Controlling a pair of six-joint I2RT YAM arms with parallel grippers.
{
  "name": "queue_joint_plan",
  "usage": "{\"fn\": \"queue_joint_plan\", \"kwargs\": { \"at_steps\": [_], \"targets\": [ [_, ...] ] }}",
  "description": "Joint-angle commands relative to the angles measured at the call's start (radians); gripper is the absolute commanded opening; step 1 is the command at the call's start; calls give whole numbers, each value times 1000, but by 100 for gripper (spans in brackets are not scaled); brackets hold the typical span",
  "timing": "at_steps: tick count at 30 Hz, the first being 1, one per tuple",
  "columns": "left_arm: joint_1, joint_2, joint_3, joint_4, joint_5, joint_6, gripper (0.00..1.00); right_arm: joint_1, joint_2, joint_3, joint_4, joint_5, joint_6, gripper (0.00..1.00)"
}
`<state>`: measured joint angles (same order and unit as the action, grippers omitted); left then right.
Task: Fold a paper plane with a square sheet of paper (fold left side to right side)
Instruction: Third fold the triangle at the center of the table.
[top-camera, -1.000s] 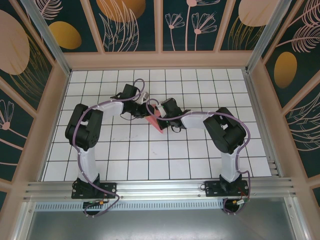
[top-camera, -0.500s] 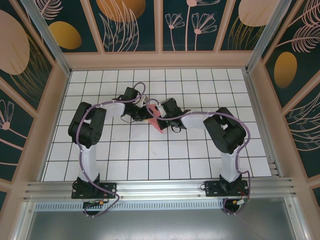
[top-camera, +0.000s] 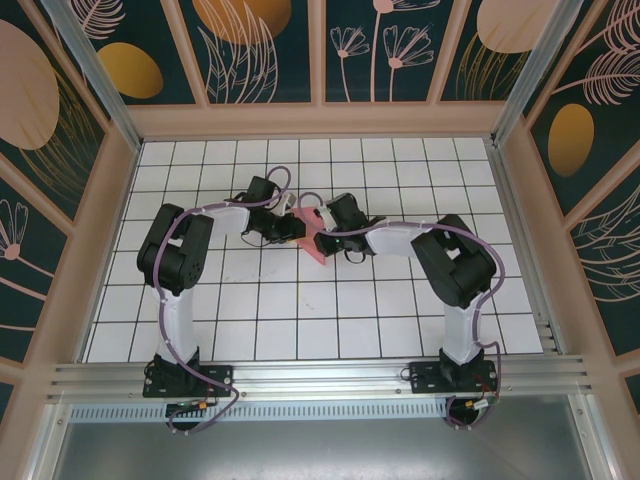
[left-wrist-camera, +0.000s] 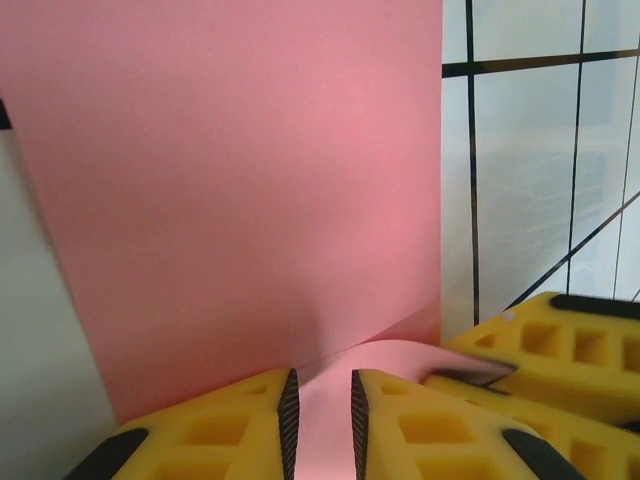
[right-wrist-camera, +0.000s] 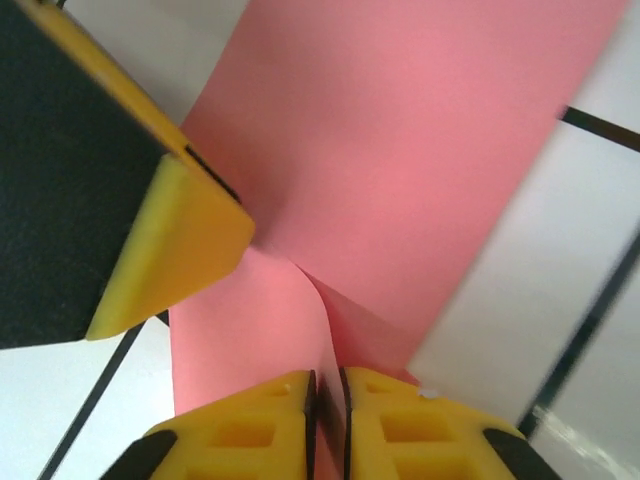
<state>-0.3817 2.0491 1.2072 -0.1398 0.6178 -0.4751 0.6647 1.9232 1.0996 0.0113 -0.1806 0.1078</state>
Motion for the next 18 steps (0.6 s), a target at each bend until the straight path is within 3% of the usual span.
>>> {"fn": "queue_joint_plan", "kwargs": {
  "at_steps": [1, 5, 9, 13, 18],
  "targets": [
    [-5, 46, -51, -19, -68, 19, 26, -35, -111, 6, -39, -47, 52, 27],
    [-5, 45, -55, -9, -63, 13, 25, -39, -190, -25, -58, -81, 78, 31],
    [-5, 44, -51, -9, -64, 13, 25, -26, -218, -81, -10, -243, 156, 31],
    [-5, 43, -49, -11, -64, 14, 25, -2, -183, -106, 61, -358, 231, 30],
    [-5, 42, -46, -12, -64, 16, 24, 5, -101, -66, 48, -369, 241, 30]
  ]
}}
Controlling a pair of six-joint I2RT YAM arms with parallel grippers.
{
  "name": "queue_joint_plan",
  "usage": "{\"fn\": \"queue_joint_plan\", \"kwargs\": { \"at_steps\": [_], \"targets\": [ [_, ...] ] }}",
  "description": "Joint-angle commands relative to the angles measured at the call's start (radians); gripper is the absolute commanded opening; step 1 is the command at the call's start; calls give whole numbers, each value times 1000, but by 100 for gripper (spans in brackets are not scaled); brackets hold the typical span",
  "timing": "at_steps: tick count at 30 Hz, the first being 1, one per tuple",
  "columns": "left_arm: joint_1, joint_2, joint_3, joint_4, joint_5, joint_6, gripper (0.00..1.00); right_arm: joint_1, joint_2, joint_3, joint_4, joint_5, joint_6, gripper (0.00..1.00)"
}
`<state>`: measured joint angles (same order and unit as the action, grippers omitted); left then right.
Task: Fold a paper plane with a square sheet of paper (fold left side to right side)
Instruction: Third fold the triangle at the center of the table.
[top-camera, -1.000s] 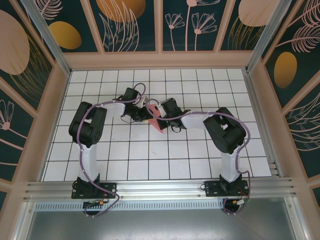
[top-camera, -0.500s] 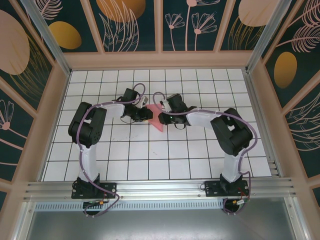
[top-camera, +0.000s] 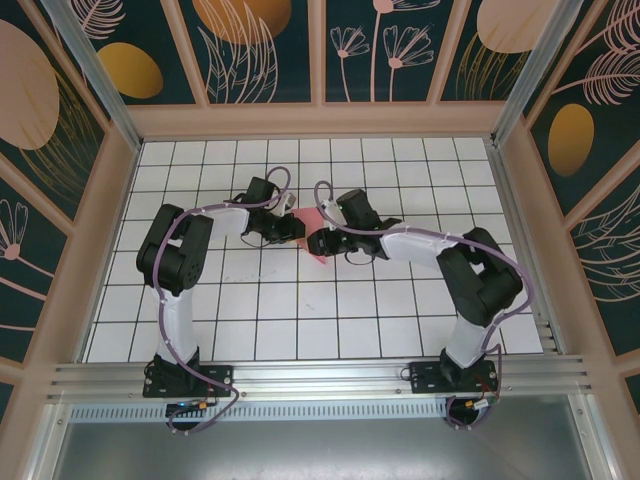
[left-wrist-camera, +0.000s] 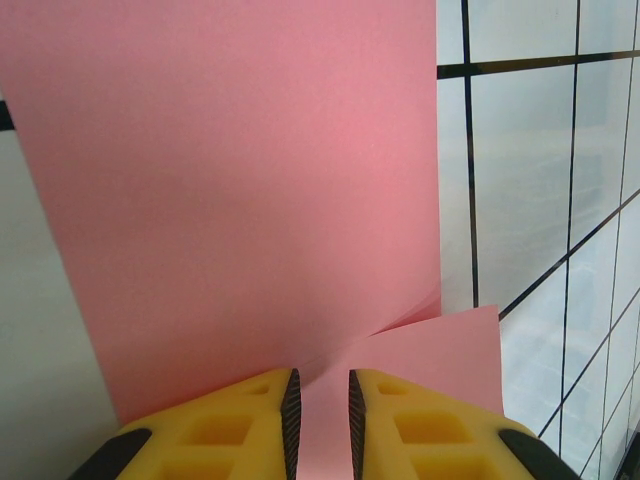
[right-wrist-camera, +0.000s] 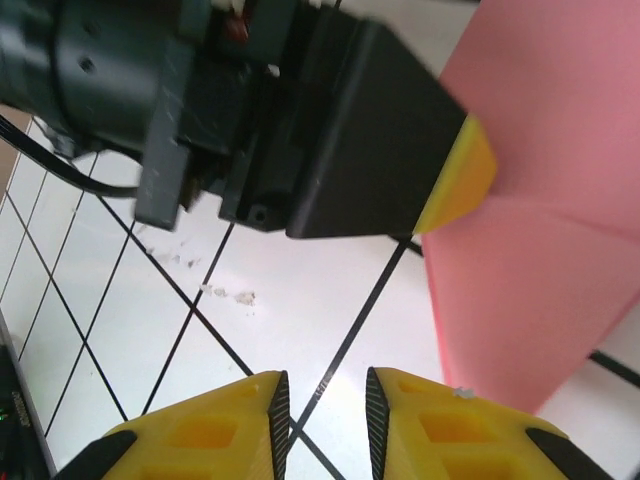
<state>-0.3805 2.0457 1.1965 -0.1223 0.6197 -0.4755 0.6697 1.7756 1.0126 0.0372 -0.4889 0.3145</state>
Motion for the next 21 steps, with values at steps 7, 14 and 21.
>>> {"fn": "queue_joint_plan", "kwargs": {
  "at_steps": [7, 14, 21],
  "targets": [
    [-6, 44, -37, -32, -67, 21, 24, 2, 120, 51, -21, -81, 26, 29],
    [-6, 50, -31, -40, -72, 27, 24, 1, 156, 49, -52, -54, 20, 28],
    [-6, 54, -26, -45, -84, 33, 24, -4, 163, 37, -79, -17, 19, 28]
  ]
}}
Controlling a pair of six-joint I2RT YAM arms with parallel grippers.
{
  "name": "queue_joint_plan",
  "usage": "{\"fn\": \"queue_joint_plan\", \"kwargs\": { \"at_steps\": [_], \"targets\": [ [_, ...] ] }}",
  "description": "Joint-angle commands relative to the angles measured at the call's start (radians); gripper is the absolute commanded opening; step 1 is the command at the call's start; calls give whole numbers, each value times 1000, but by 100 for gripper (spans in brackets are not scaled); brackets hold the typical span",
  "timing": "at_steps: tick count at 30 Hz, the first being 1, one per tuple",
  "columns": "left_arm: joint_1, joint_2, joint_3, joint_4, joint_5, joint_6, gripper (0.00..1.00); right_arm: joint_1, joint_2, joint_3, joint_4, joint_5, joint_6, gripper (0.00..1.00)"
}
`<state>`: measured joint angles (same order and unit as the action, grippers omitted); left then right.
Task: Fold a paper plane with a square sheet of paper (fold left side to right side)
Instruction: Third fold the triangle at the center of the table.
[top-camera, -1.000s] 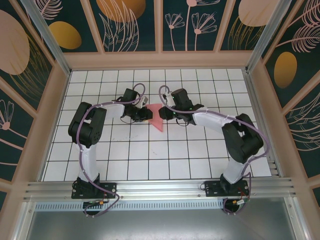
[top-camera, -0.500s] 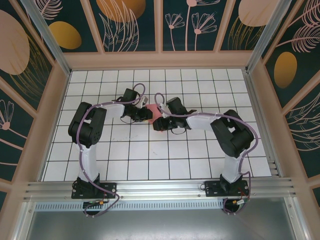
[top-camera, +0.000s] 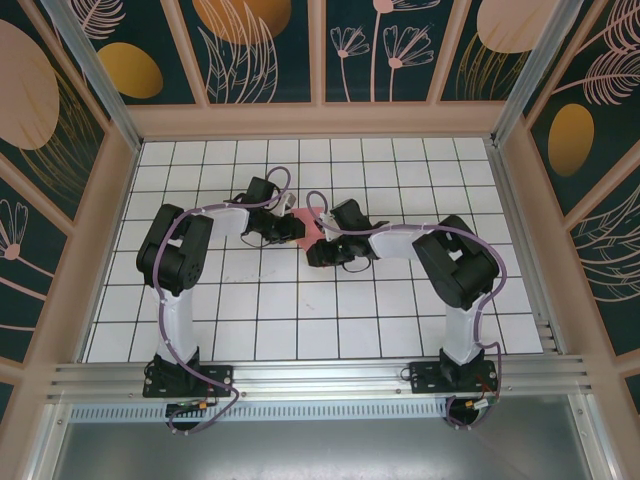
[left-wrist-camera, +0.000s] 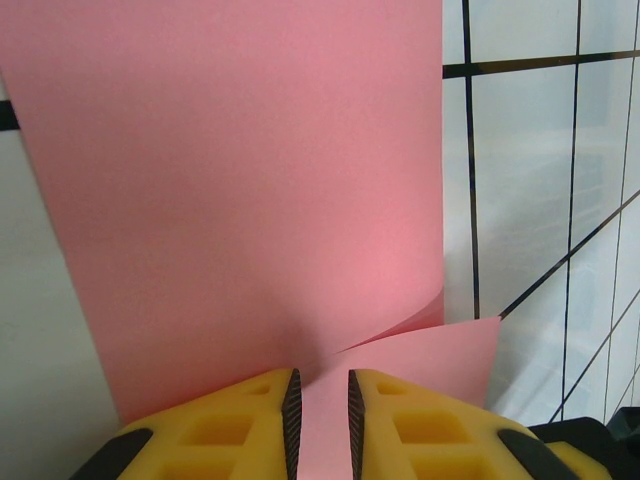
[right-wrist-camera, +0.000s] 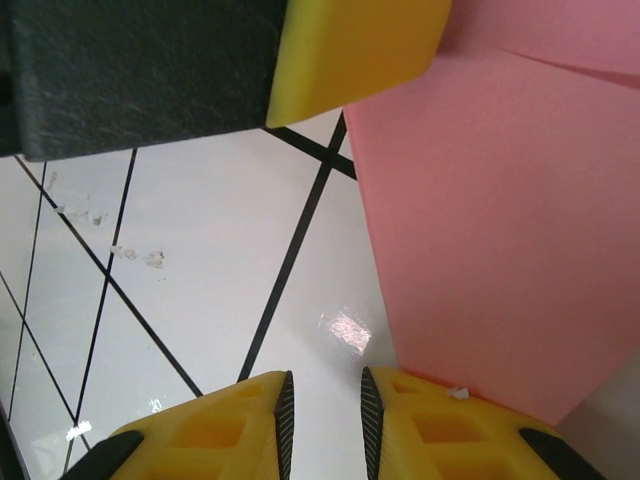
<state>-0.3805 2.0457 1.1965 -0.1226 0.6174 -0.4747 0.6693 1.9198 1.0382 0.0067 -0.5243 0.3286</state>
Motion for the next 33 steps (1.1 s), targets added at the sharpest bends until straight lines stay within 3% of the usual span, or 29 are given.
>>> {"fn": "queue_joint_plan", "kwargs": {
  "at_steps": [1, 17, 27, 33],
  "targets": [
    [-6, 54, -25, -45, -84, 31, 24, -6, 18, 7, -49, 22, 7, 28],
    [-6, 56, -17, -54, -100, 36, 24, -7, -65, -139, -138, 24, 2, 13],
    [-6, 43, -19, -54, -95, 34, 24, -24, -187, -40, -144, -38, 1, 13],
    [-6, 39, -21, -52, -93, 34, 24, -24, -105, 46, -118, -13, 12, 13]
  ]
}}
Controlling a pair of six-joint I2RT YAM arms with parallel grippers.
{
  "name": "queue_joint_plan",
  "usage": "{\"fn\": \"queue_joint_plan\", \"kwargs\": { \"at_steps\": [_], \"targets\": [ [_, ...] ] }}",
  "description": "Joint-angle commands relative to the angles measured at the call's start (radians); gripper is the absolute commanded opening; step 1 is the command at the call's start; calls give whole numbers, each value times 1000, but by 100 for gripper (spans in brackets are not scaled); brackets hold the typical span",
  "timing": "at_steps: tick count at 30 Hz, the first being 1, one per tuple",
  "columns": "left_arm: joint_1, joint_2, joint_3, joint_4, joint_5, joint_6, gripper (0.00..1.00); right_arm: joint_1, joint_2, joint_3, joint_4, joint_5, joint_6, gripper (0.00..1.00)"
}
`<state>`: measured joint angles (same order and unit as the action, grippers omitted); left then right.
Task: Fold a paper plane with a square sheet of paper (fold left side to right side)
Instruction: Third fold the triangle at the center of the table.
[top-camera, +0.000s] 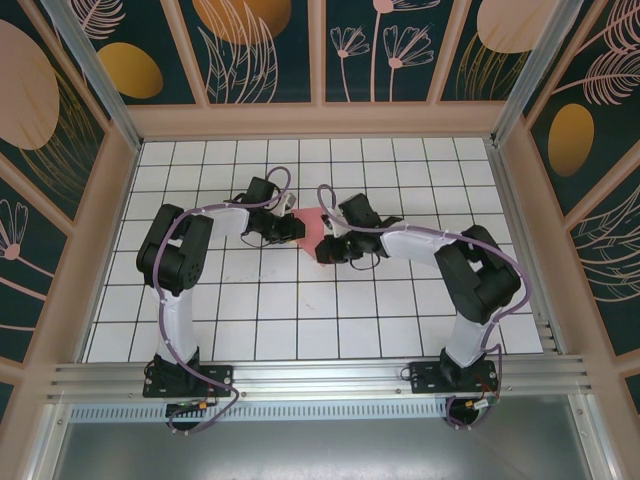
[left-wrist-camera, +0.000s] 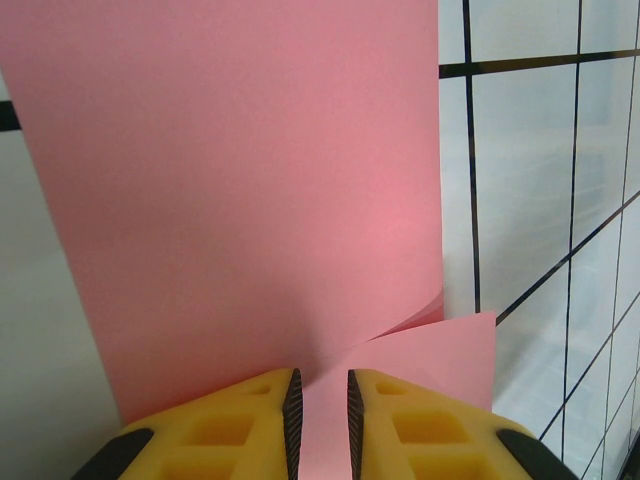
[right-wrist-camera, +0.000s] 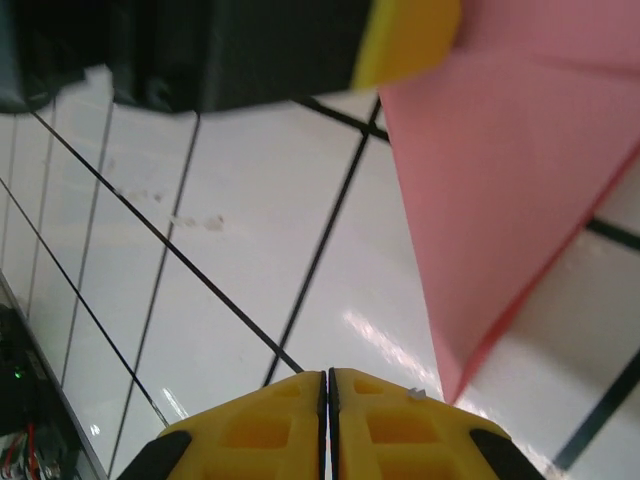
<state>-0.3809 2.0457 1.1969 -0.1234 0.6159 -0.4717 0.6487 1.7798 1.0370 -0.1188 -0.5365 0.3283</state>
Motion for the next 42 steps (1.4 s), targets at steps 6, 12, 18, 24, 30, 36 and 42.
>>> {"fn": "queue_joint_plan", "kwargs": {
  "at_steps": [6, 12, 18, 24, 30, 36, 42],
  "targets": [
    [-6, 38, -23, -47, -89, 28, 24, -2, 156, 122, 1, 58, 5, 13],
    [-6, 32, -23, -47, -91, 28, 24, -2, 176, 74, -29, 86, 10, 10],
    [-6, 37, -19, -53, -98, 30, 24, 2, 144, -14, -46, 89, 19, 6],
    [-6, 37, -11, -58, -101, 31, 24, 1, 100, -72, -64, 102, 29, 5],
    [-6, 25, -1, -64, -95, 31, 27, 9, 102, -80, -100, 128, 18, 4],
    [-6, -52, -3, -59, -67, 15, 33, 11, 137, -54, -125, 160, 19, 4],
    [-13, -178, -94, -9, -30, -39, 31, 15, 157, -41, -144, 194, 28, 3]
  ]
}}
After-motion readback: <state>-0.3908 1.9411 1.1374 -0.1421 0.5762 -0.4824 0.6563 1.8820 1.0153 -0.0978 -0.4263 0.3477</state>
